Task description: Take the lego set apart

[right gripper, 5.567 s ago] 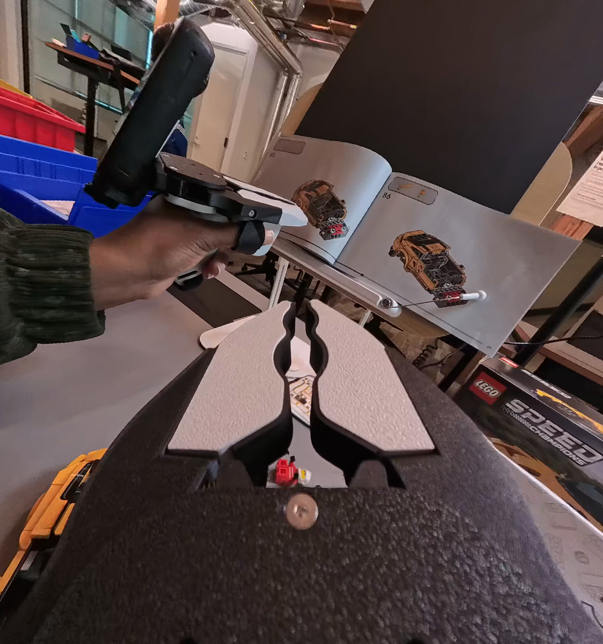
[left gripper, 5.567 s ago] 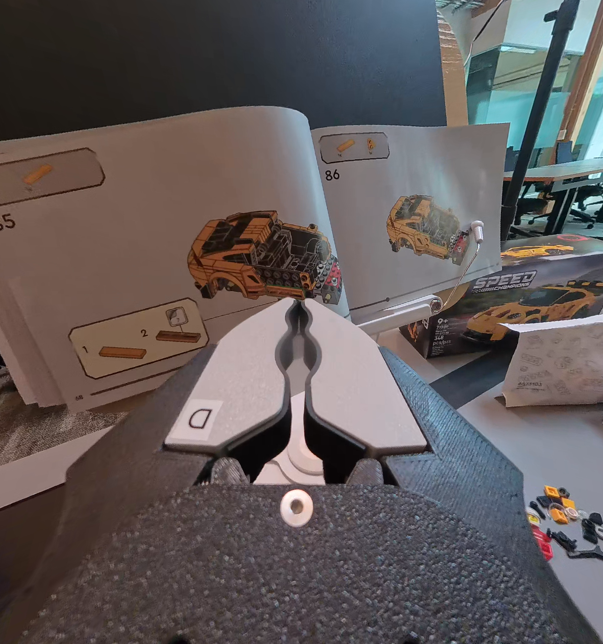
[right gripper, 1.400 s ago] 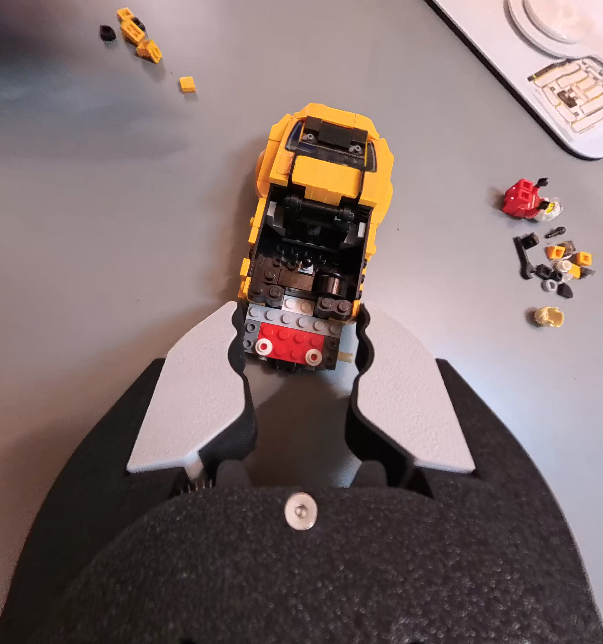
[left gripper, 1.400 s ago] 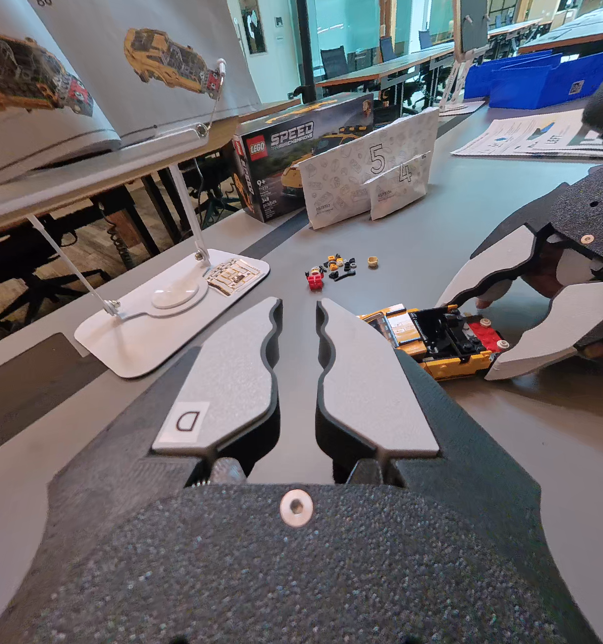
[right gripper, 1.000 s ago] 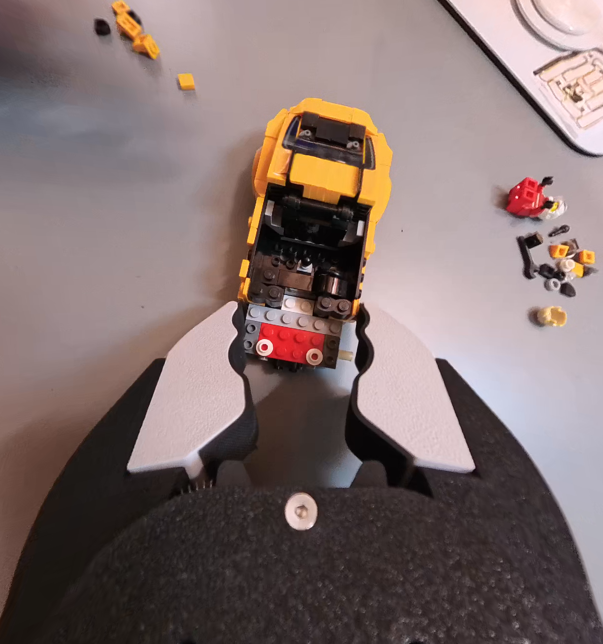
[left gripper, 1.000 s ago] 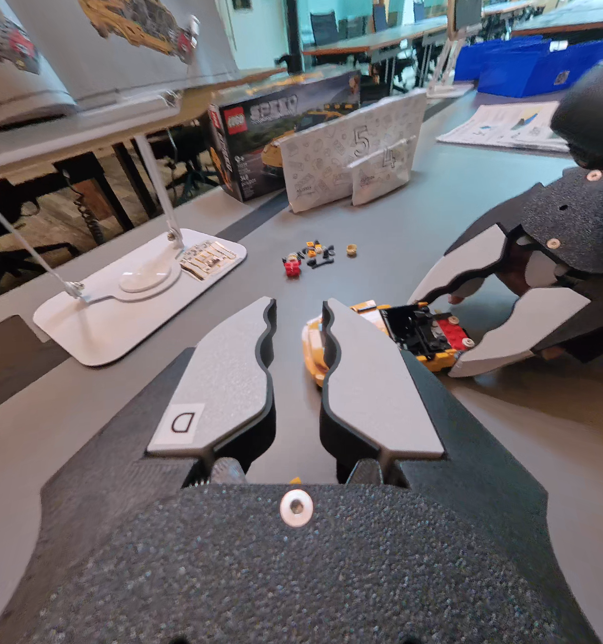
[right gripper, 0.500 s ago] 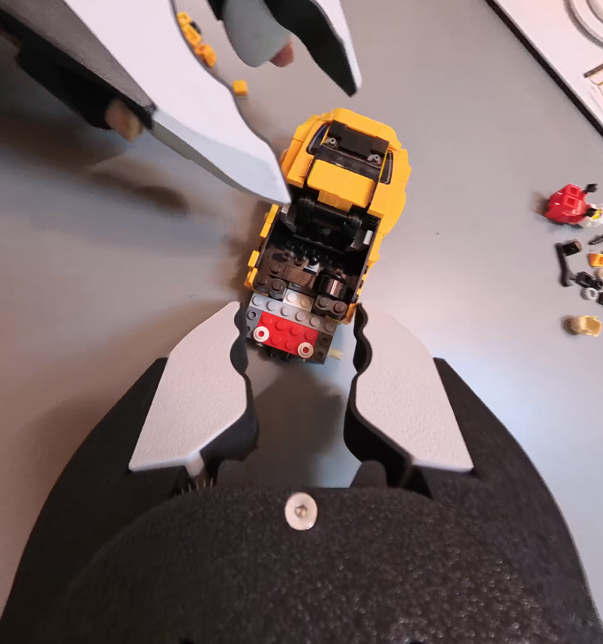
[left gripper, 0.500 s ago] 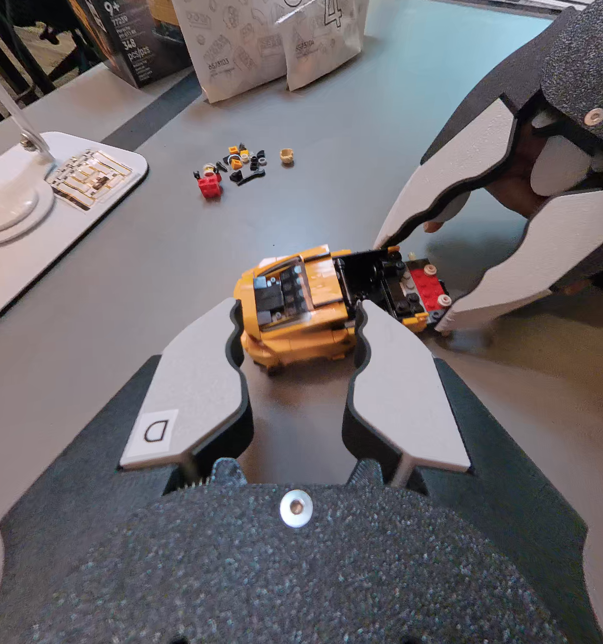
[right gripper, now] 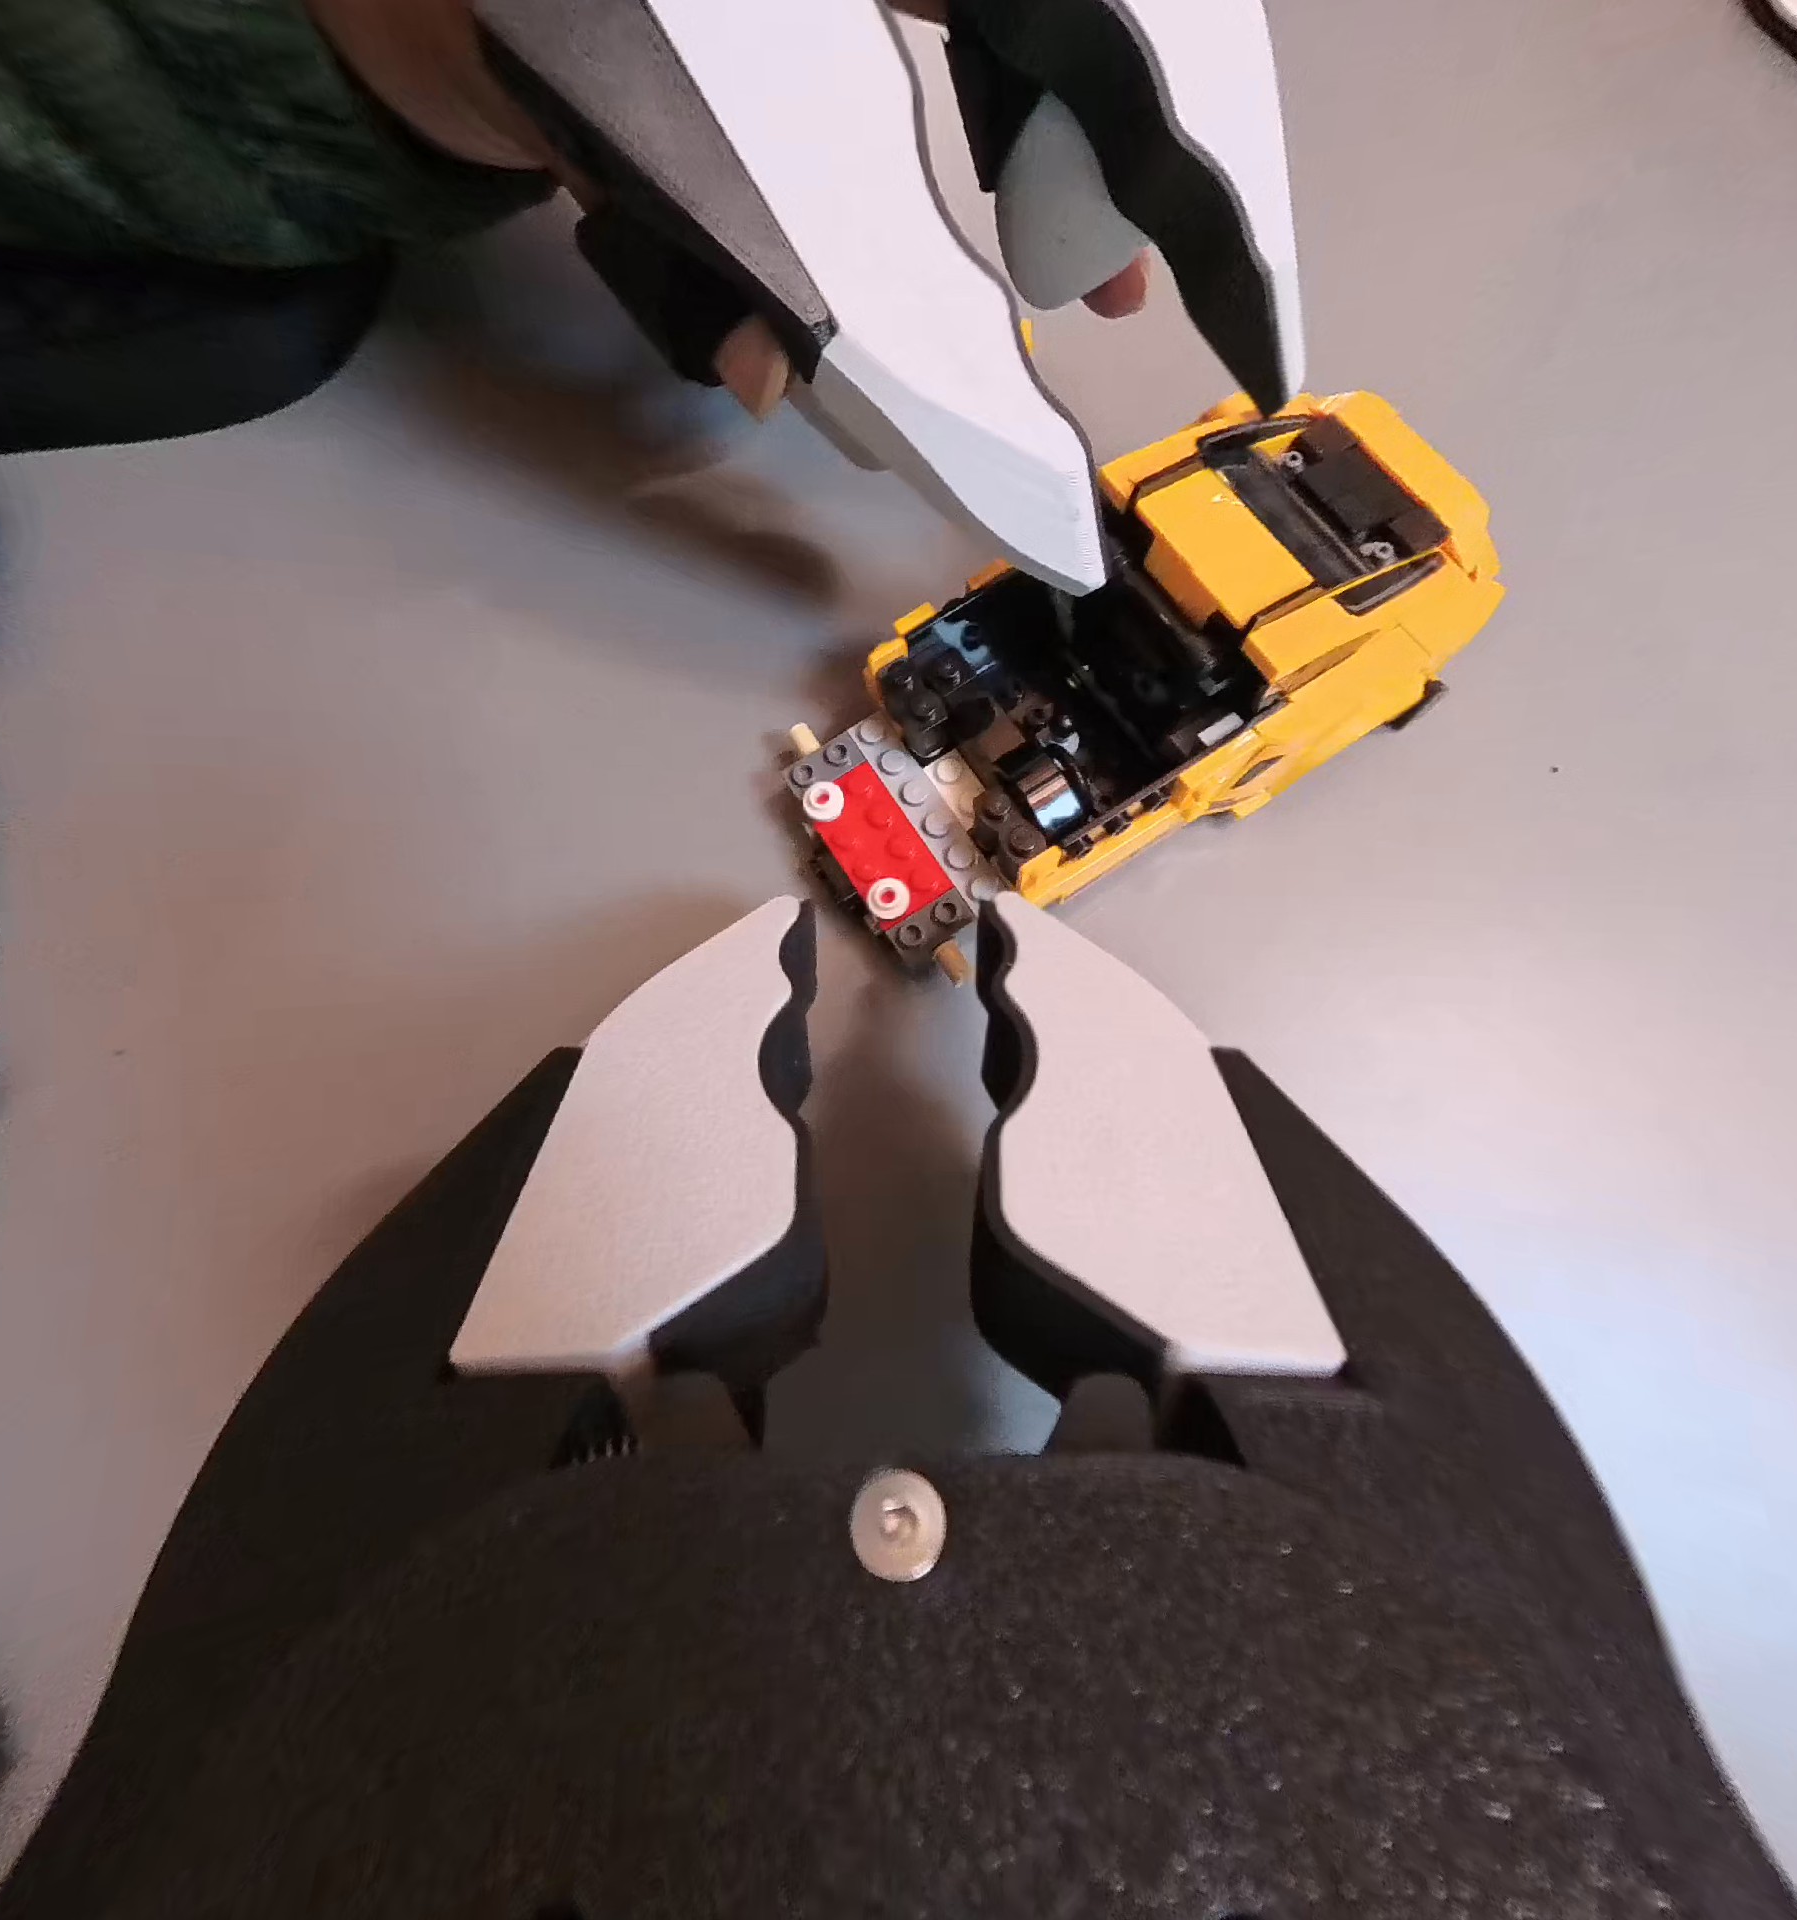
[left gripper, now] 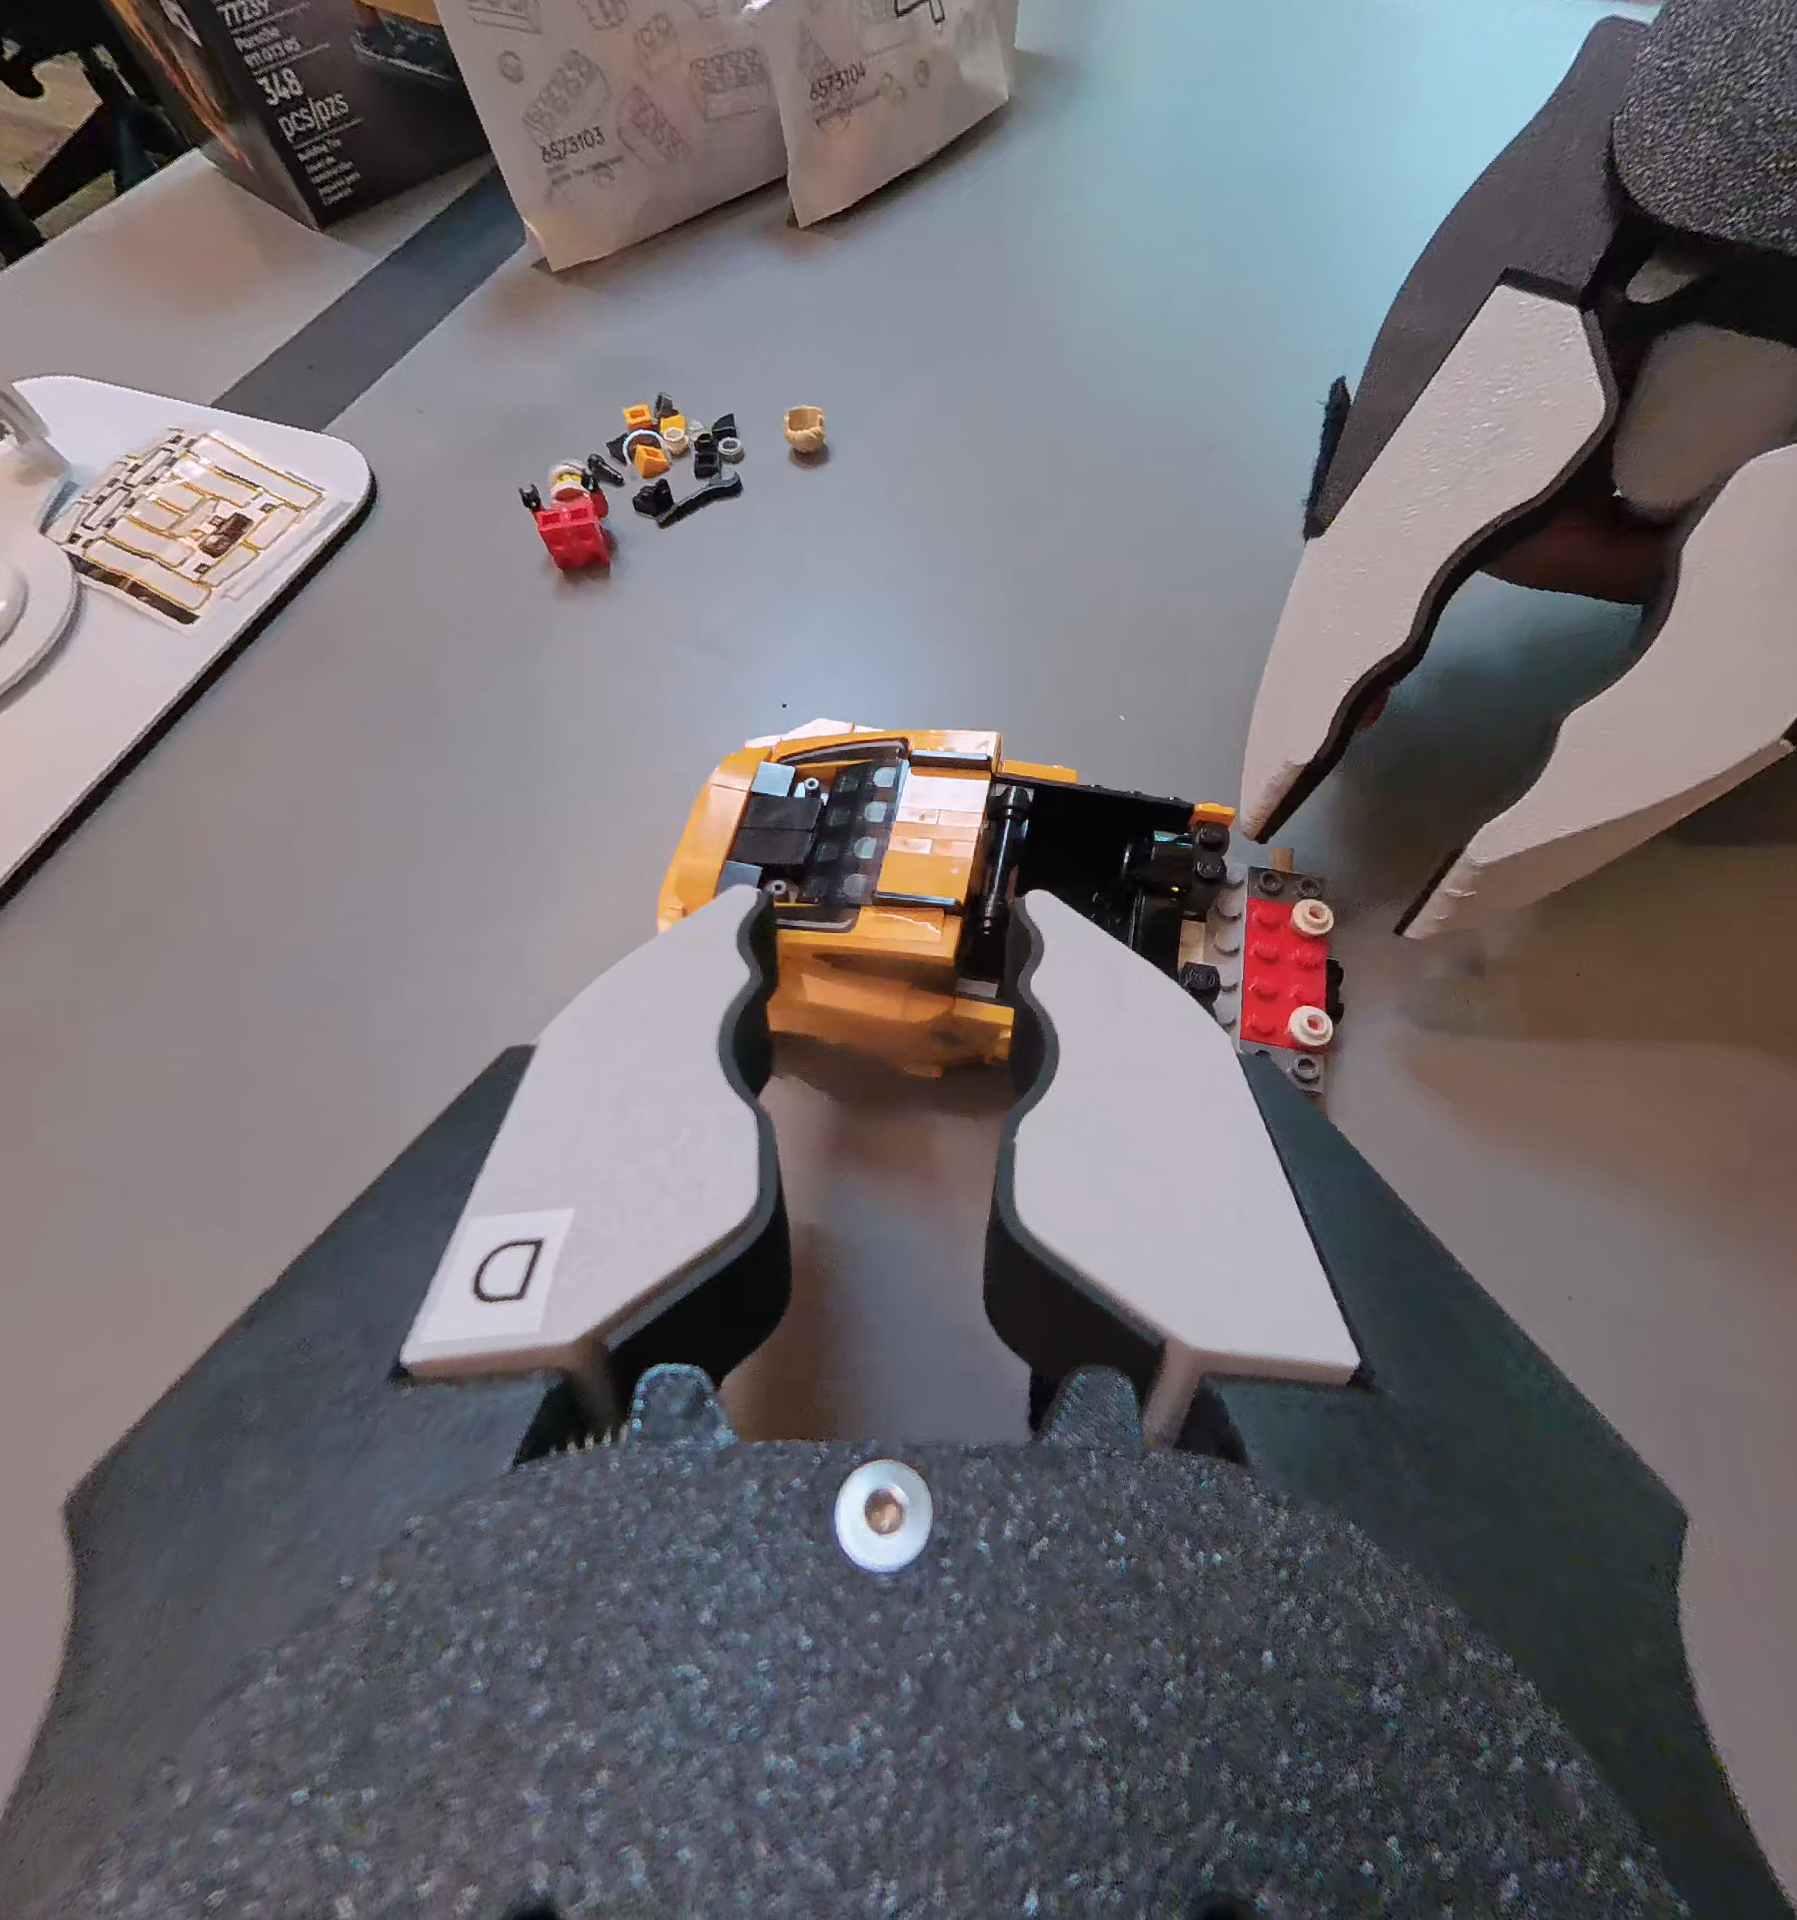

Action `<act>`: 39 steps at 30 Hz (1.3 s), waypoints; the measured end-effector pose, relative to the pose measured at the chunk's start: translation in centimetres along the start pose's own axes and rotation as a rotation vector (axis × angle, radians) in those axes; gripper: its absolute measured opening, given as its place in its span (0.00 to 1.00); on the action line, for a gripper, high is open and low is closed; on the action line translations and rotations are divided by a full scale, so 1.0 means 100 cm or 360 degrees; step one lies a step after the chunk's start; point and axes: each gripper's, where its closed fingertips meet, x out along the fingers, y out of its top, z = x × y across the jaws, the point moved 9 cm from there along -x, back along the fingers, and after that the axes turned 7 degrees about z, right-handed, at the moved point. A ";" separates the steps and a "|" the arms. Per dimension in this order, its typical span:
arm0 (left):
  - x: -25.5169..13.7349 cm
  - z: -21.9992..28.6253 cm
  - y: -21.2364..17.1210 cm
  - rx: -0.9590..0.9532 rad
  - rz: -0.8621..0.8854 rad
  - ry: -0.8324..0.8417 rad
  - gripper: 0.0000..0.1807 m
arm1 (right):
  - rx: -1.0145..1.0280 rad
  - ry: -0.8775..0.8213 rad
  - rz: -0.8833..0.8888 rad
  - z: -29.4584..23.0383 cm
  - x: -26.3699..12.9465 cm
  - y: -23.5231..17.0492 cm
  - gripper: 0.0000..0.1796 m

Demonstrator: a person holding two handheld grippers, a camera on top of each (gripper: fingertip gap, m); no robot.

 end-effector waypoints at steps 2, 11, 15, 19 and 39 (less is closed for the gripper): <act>0.000 0.002 0.000 0.0037 -0.0016 -0.0005 0.23 | -0.0033 -0.0011 -0.0016 0.000 0.002 -0.001 0.15; 0.005 0.007 0.001 -0.0082 0.0042 -0.0057 0.33 | 0.0075 -0.0149 0.0264 0.022 -0.025 0.006 0.17; 0.010 0.009 0.000 0.0009 0.0014 -0.0024 0.30 | 0.0171 -0.0267 0.0338 0.035 -0.034 0.004 0.18; 0.008 0.007 -0.001 0.0059 0.0006 -0.0025 0.22 | 0.0263 -0.0276 0.0323 0.041 -0.030 -0.001 0.15; 0.000 0.013 -0.005 0.0222 0.0053 -0.0322 0.22 | -0.0071 0.0121 0.0061 0.007 -0.004 -0.009 0.13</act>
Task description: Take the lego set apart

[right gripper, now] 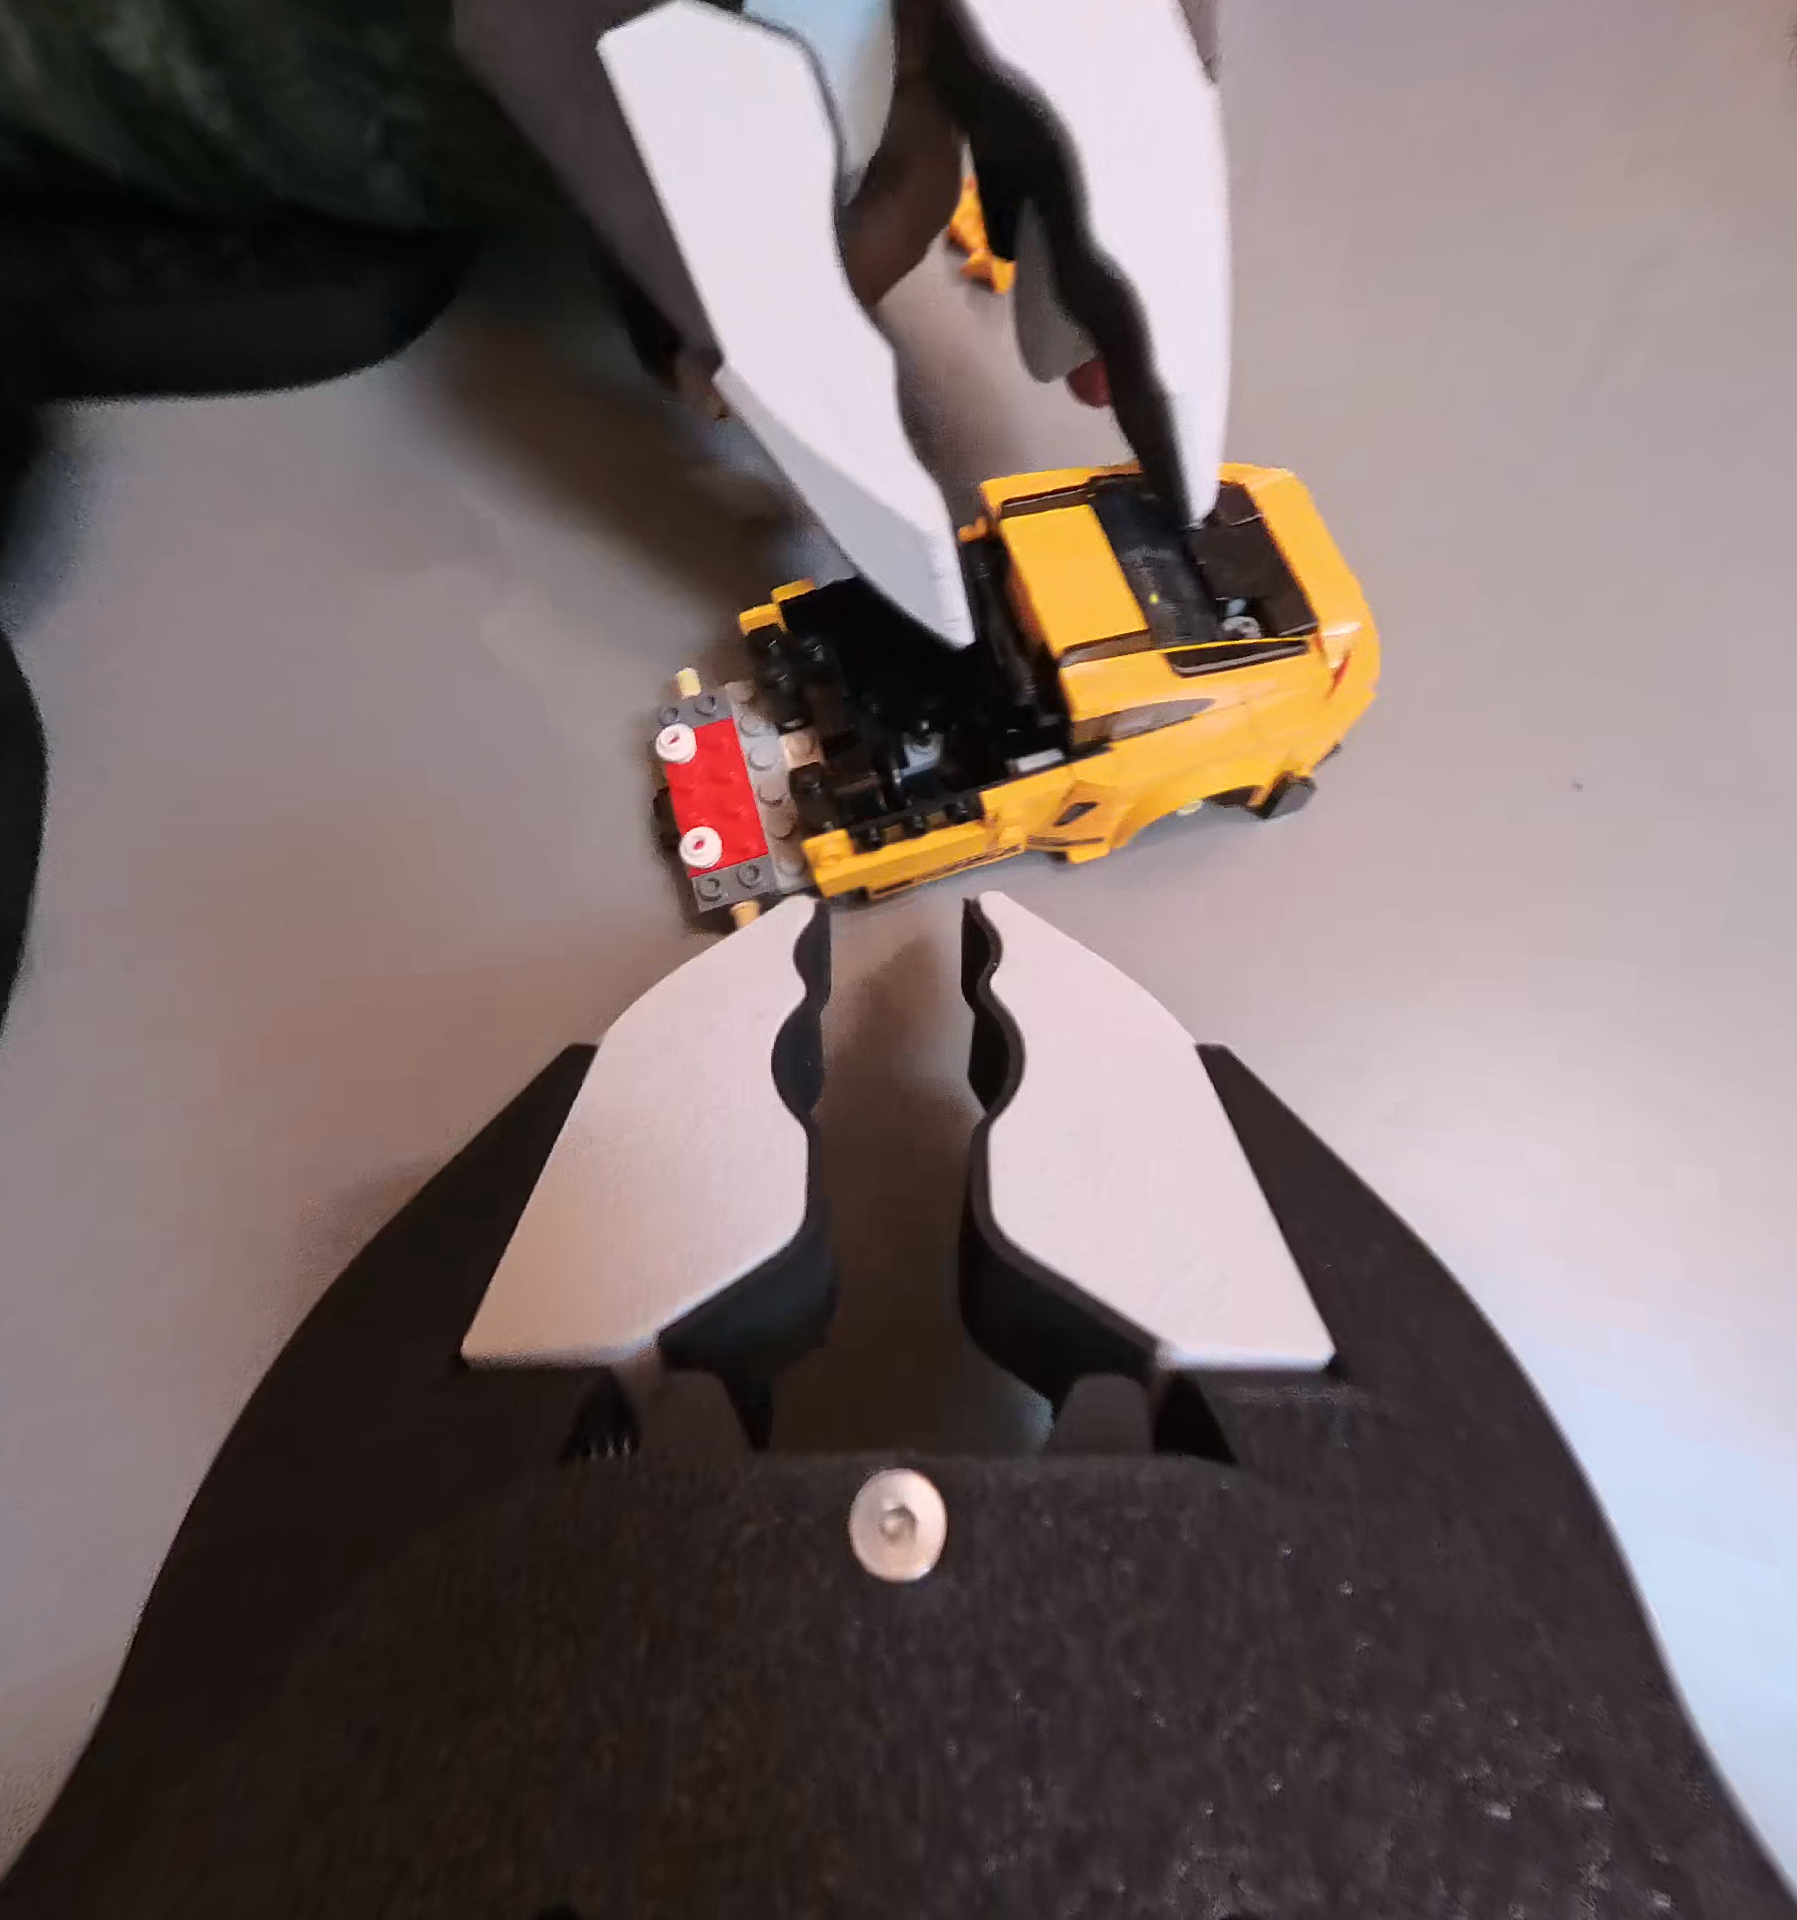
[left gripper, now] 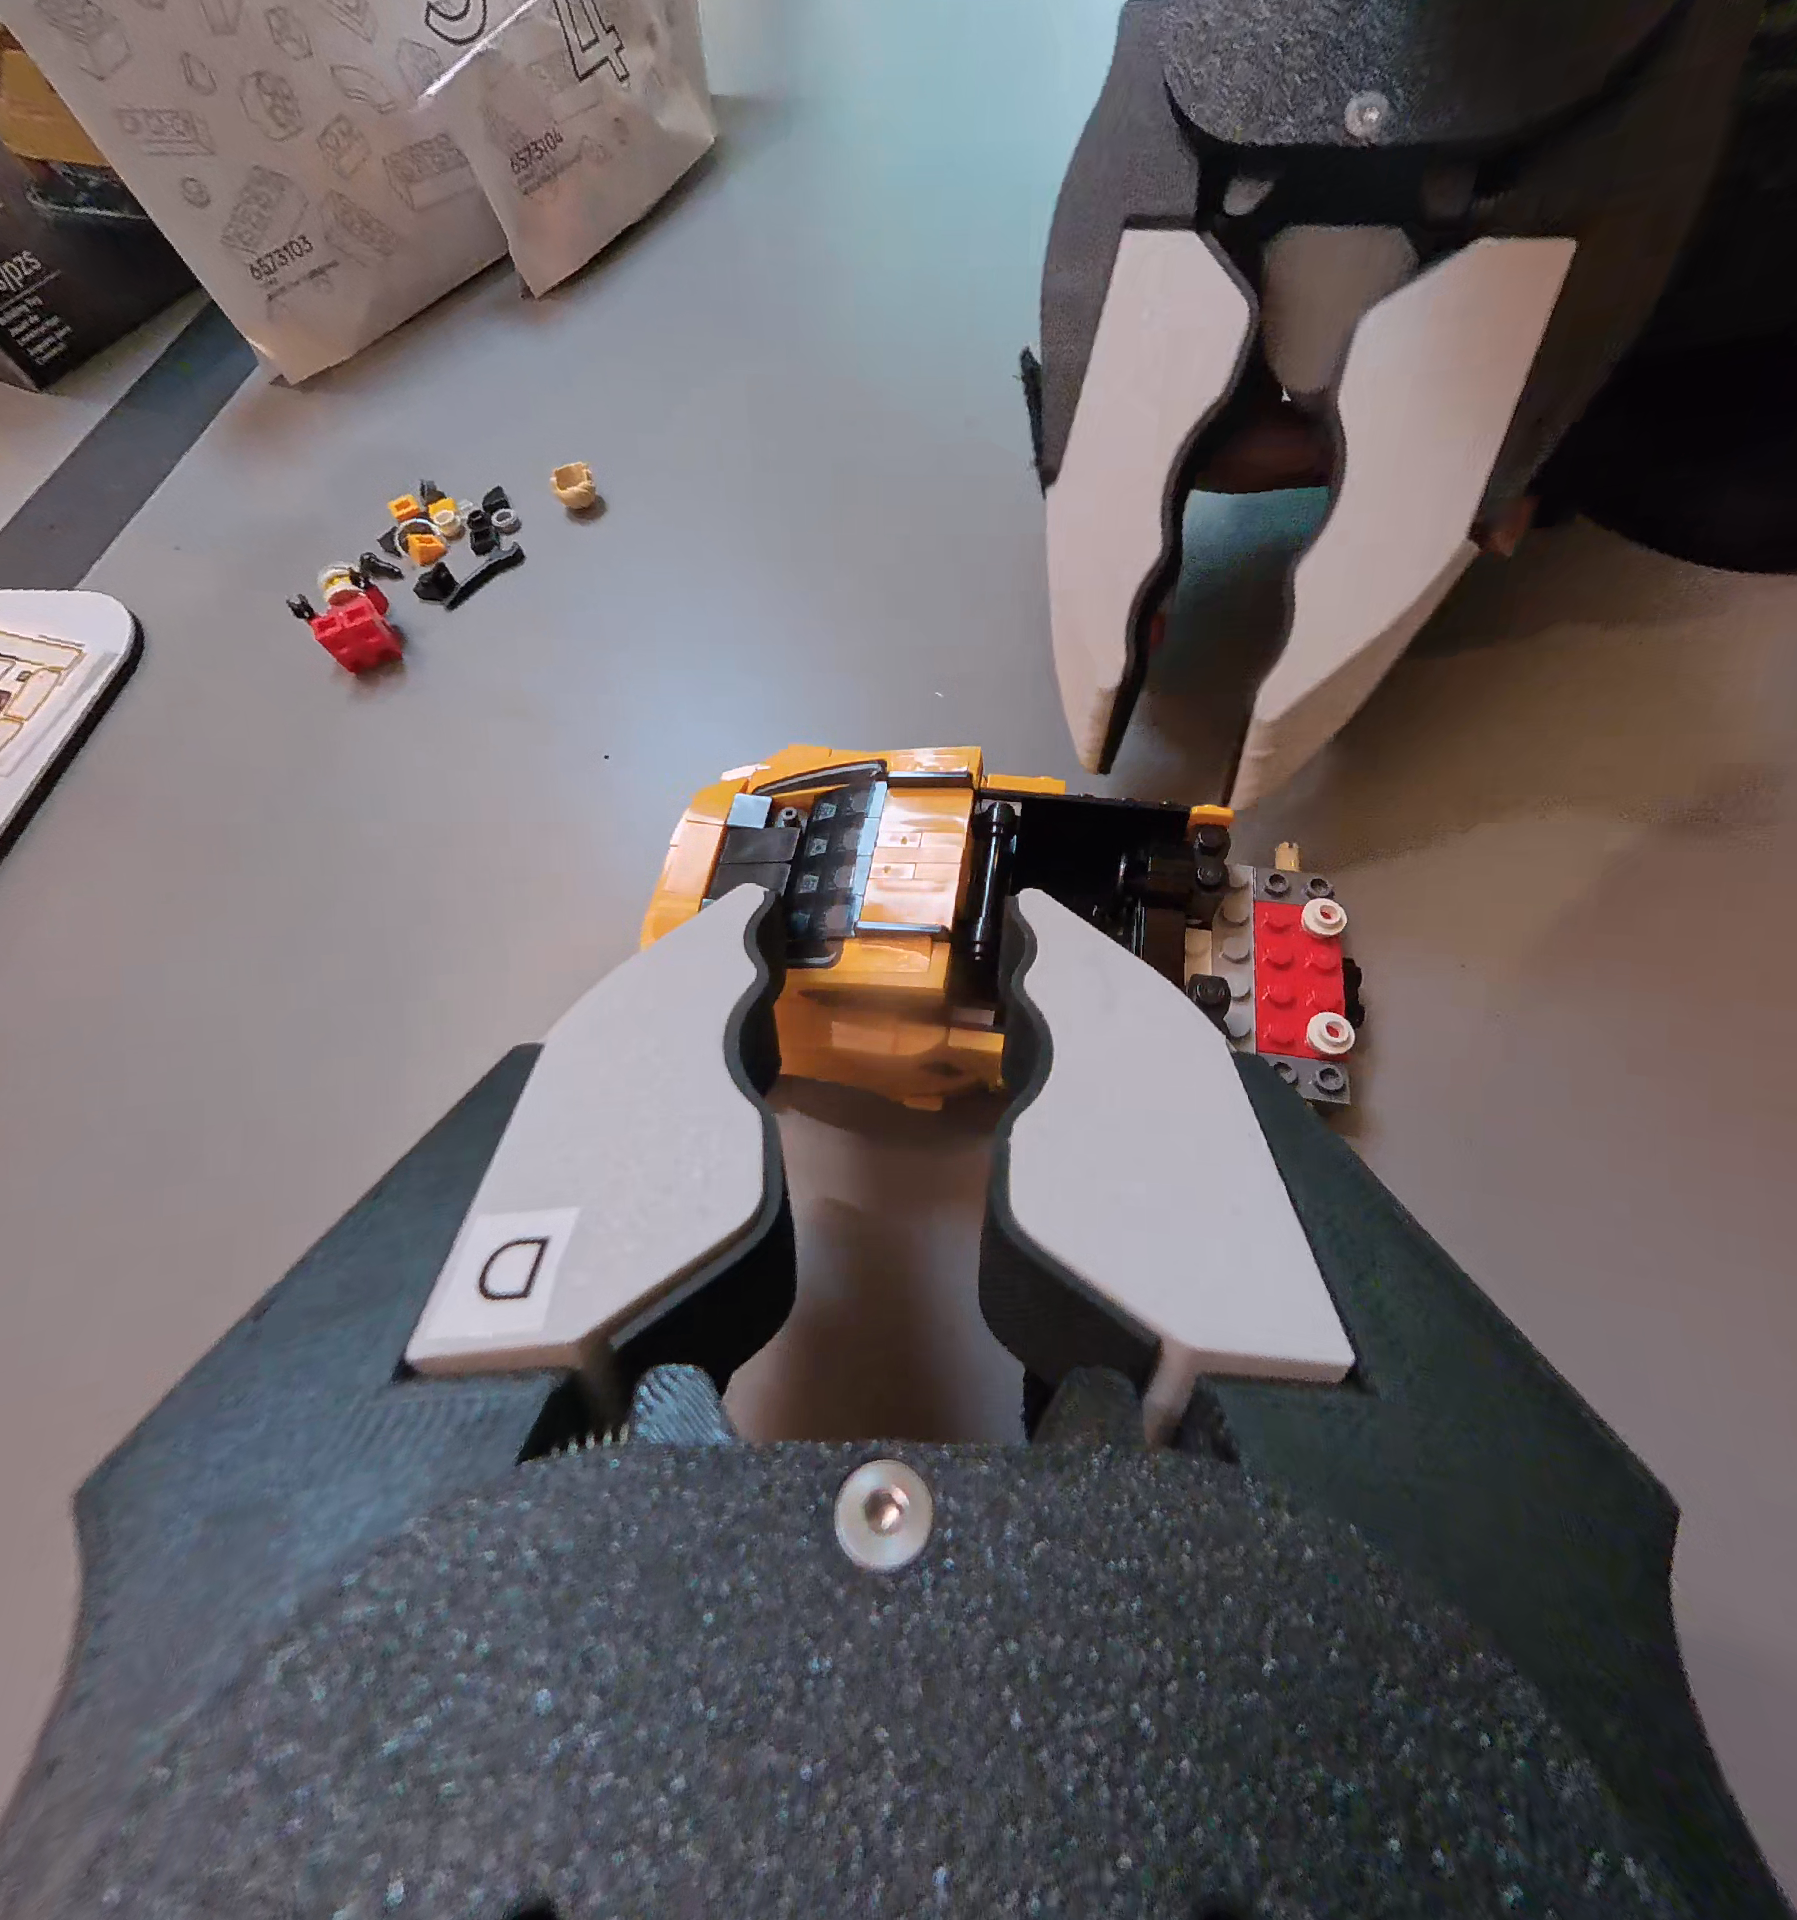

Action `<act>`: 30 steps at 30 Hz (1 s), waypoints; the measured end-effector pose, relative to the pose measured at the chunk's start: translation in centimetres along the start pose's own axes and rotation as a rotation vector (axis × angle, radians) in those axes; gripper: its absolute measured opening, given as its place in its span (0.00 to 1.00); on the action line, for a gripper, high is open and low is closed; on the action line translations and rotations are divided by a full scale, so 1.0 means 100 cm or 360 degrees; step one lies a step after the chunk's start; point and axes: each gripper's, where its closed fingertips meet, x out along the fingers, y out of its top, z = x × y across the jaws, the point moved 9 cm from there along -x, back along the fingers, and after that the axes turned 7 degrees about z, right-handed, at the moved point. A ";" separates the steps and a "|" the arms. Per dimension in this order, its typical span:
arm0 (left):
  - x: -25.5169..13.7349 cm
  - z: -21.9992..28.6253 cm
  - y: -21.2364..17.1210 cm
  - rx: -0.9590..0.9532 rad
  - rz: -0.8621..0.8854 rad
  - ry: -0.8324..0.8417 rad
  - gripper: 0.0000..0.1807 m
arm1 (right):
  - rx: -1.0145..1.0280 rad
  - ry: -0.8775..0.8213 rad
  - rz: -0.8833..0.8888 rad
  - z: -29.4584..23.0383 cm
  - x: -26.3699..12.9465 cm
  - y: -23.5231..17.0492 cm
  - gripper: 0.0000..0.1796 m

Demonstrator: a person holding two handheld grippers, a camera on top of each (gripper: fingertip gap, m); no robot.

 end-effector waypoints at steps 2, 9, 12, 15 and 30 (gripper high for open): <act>0.000 0.000 0.000 -0.0007 0.0005 0.0000 0.22 | -0.0089 -0.0013 -0.0041 -0.004 0.003 -0.001 0.13; 0.001 0.001 0.000 0.0002 0.0001 0.0005 0.22 | -0.0232 -0.0081 -0.0008 -0.009 0.007 0.003 0.13; 0.001 0.002 0.001 0.0021 -0.0005 0.0000 0.22 | -0.0248 -0.0073 -0.0014 -0.009 0.008 0.002 0.13; 0.001 0.003 0.001 0.0035 -0.0018 0.0000 0.22 | -0.0328 -0.0089 -0.0023 -0.011 0.008 0.002 0.13; -0.003 0.003 0.003 0.0180 -0.0113 0.0054 0.21 | -0.0383 -0.0038 -0.0063 -0.014 0.010 0.000 0.00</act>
